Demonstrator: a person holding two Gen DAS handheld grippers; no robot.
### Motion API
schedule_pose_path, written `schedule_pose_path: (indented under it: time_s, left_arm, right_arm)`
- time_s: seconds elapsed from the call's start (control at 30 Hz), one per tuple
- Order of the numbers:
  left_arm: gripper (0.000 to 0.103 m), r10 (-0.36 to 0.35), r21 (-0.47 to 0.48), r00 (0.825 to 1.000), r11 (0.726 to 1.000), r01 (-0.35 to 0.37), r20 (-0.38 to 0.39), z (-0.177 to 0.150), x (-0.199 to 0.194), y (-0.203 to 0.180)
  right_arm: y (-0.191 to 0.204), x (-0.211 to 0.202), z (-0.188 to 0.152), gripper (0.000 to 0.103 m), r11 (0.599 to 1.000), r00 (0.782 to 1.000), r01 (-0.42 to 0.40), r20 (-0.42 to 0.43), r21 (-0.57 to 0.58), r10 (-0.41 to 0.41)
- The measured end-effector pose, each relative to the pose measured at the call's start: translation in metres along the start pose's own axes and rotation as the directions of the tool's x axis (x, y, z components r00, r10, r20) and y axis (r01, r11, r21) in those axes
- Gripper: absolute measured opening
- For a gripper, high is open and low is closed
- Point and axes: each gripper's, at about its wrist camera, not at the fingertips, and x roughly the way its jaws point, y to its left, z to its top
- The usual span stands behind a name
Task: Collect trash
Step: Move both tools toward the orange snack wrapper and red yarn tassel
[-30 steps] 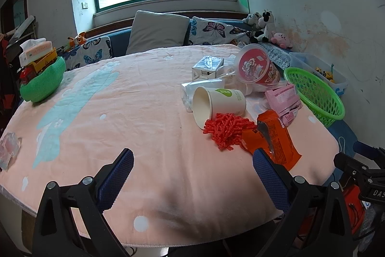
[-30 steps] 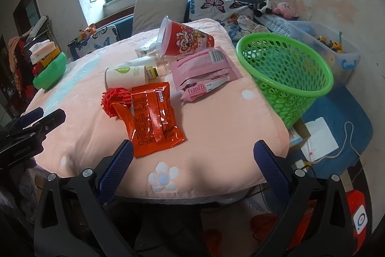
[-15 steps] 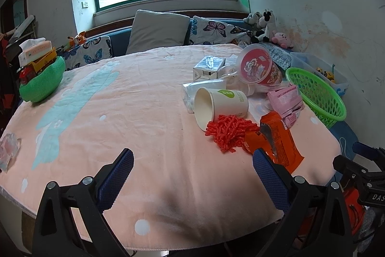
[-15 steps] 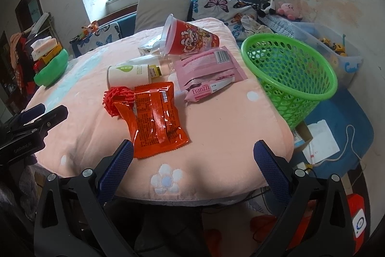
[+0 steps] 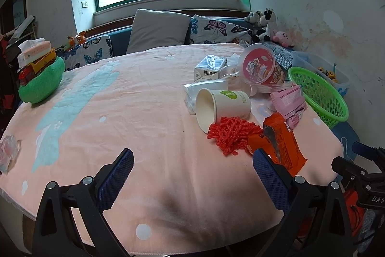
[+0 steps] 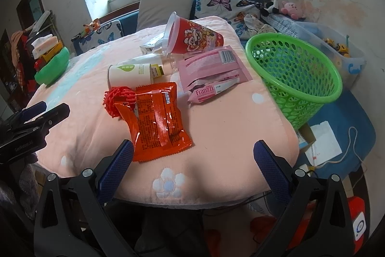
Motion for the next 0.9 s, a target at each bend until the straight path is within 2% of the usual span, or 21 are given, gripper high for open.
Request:
schedule_pose_path:
  time_s: [0.47,0.9]
  left_arm:
    - [0.096,0.006,0.002,1.000,1.000,-0.006,-0.015,0.007,0.010,-0.002]
    - [0.096,0.008,-0.001,1.000,1.000,-0.008,-0.030,0.020,0.027,0.013]
  right_arm:
    - [0.003,0.009,0.009,0.099,1.000,1.000,-0.013,-0.009,-0.021,0.013]
    - [0.026,0.035,0.023,0.099,0.992,0.997,-0.069,-0.040,-0.105,0.065]
